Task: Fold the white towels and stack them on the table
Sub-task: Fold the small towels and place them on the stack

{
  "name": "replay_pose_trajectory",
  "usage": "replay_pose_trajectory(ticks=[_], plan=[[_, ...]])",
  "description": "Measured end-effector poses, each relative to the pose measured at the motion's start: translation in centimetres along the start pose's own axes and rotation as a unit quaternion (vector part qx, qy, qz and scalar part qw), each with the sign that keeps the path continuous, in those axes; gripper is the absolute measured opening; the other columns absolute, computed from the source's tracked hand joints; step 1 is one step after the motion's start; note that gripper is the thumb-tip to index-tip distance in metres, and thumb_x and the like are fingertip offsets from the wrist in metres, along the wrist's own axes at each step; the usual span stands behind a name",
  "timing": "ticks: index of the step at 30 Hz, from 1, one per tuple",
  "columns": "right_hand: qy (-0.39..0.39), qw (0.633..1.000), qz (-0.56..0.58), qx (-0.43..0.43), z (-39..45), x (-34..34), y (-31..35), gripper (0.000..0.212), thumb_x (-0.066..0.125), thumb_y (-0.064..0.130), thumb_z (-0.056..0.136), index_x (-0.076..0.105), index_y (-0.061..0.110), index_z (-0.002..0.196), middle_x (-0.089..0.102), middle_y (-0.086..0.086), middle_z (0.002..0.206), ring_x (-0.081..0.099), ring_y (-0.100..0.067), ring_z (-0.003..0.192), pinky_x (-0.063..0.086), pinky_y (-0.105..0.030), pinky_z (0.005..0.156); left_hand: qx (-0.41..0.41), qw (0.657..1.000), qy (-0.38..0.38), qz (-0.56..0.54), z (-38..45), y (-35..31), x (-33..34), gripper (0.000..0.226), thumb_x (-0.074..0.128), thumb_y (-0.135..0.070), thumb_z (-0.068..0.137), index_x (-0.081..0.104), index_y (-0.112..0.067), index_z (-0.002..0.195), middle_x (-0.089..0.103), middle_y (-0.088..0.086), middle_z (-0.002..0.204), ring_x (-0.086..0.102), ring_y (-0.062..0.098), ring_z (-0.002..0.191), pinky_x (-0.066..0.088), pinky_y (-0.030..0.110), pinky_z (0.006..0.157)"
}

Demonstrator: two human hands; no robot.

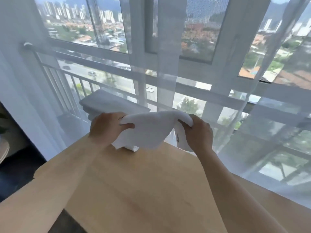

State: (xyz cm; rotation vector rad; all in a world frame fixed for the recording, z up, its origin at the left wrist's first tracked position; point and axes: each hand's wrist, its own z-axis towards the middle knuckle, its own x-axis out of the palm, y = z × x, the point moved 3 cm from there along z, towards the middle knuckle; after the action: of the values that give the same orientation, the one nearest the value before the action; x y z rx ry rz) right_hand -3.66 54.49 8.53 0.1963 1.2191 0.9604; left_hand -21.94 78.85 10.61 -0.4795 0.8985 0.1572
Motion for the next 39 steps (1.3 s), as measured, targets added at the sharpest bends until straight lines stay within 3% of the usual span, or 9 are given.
replay_pose_trajectory(ticks=[2,9,21,24,26,29,32,35,39], plan=[[-0.007,1.0,0.011,-0.003,1.9,1.0,1.5,0.015,0.053,0.042,0.094,0.065,0.033,0.092,0.05,0.015,0.063,0.05,-0.023,0.069,0.03,-0.033,0.058,0.012,1.0,-0.011,0.0,2.4,1.5,-0.5,0.027,0.082,-0.051,0.075,0.064,-0.033,0.066,0.042,-0.021,0.047,0.042,0.004,0.046,0.022,0.018,0.049],[-0.029,0.999,-0.022,-0.003,7.4,5.6,6.5,0.021,0.054,0.047,0.093,0.065,0.029,0.09,0.05,0.015,0.061,0.049,-0.023,0.068,0.028,-0.03,0.054,0.1,0.993,-0.056,0.036,11.8,8.1,-0.7,0.032,0.084,-0.052,0.073,0.073,-0.022,0.076,0.067,0.004,0.061,0.063,0.031,0.059,0.036,0.029,0.059],[-0.035,0.983,-0.175,0.035,16.5,18.9,16.4,0.022,0.054,0.047,0.093,0.065,0.031,0.104,0.069,0.0,0.09,0.063,-0.033,0.086,0.037,-0.034,0.068,0.215,0.975,-0.043,0.032,28.6,25.3,3.6,0.034,0.084,-0.054,0.07,0.077,-0.024,0.083,0.072,0.006,0.067,0.069,0.034,0.067,0.038,0.033,0.064],[-0.084,0.974,-0.208,-0.012,18.7,20.3,18.7,0.02,0.061,0.034,0.092,0.068,0.027,0.109,0.07,-0.002,0.085,0.064,-0.033,0.079,0.036,-0.034,0.067,0.265,0.962,-0.068,0.014,32.2,27.9,3.9,0.035,0.077,-0.056,0.076,0.077,-0.022,0.086,0.072,0.005,0.068,0.07,0.033,0.063,0.048,0.036,0.06],[-0.122,0.958,-0.253,-0.055,19.5,20.7,19.7,0.023,0.066,0.024,0.087,0.07,0.025,0.11,0.07,0.0,0.08,0.064,-0.031,0.071,0.038,-0.03,0.06,0.309,0.945,-0.107,0.006,33.8,29.2,3.7,0.038,0.066,-0.058,0.078,0.077,-0.022,0.083,0.071,0.003,0.064,0.068,0.03,0.056,0.045,0.03,0.053],[-0.156,0.939,-0.291,-0.097,19.0,21.9,20.1,0.037,0.074,0.011,0.071,0.072,0.023,0.105,0.07,0.001,0.076,0.064,-0.028,0.06,0.047,-0.027,0.05,0.363,0.921,-0.14,0.005,33.7,31.0,4.8,0.022,0.07,-0.04,0.079,0.077,-0.019,0.083,0.073,0.004,0.069,0.07,0.029,0.061,0.048,0.031,0.054],[-0.089,0.947,-0.295,-0.096,16.6,25.1,19.0,0.036,0.076,0.012,0.071,0.071,0.022,0.106,0.073,-0.002,0.081,0.067,-0.03,0.062,0.049,-0.03,0.05,0.362,0.927,-0.099,-0.01,31.1,33.4,7.0,0.017,0.079,-0.029,0.07,0.078,-0.016,0.082,0.074,0.006,0.072,0.071,0.03,0.062,0.053,0.034,0.058],[0.012,0.951,-0.303,-0.049,13.4,28.4,17.0,0.033,0.068,0.022,0.083,0.067,0.029,0.115,0.074,0.001,0.095,0.07,-0.029,0.078,0.048,-0.031,0.059,0.315,0.949,0.014,-0.008,27.7,35.6,9.9,0.023,0.092,-0.033,0.066,0.078,-0.02,0.079,0.073,0.003,0.069,0.069,0.03,0.06,0.053,0.036,0.06],[0.01,0.975,-0.219,-0.02,10.2,29.5,16.0,0.04,0.071,0.028,0.085,0.068,0.037,0.124,0.074,0.01,0.114,0.071,-0.022,0.094,0.054,-0.033,0.072,0.136,0.968,0.179,-0.111,24.7,36.9,11.4,0.024,0.093,-0.036,0.066,0.079,-0.03,0.084,0.072,-0.008,0.079,0.065,0.018,0.075,0.052,0.036,0.066]])
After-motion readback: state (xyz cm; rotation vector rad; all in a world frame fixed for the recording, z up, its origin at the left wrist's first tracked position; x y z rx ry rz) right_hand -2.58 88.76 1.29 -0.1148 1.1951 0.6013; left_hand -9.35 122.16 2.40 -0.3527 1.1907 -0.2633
